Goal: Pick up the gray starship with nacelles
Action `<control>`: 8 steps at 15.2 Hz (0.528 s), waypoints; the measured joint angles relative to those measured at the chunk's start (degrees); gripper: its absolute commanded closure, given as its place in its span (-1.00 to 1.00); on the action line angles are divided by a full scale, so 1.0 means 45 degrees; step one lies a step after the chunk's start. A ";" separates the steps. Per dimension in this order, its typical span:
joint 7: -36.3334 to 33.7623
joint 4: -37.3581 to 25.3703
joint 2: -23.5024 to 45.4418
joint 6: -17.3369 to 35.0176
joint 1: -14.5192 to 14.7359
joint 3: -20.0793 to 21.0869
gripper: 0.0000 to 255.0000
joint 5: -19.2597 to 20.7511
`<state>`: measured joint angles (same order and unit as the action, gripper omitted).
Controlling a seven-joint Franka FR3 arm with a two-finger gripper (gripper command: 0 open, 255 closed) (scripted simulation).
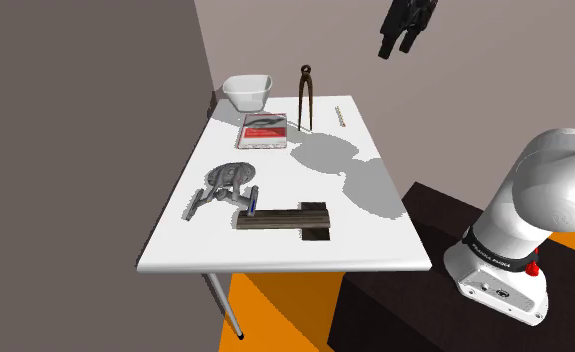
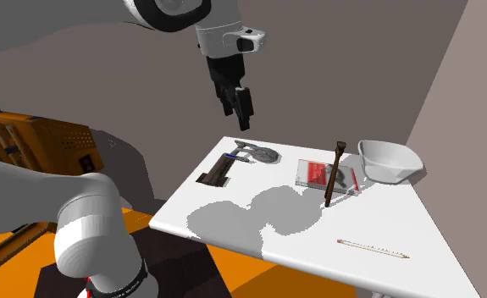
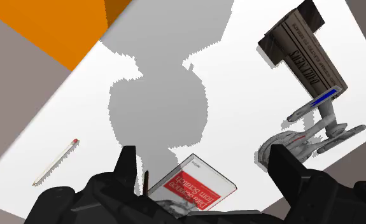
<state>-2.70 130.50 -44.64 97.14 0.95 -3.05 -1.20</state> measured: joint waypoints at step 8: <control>0.0057 -0.0103 0.1999 0.1614 0.0680 0.0590 -1.00 -0.0495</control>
<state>-2.45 130.03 -35.64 104.41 4.01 -0.39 -3.42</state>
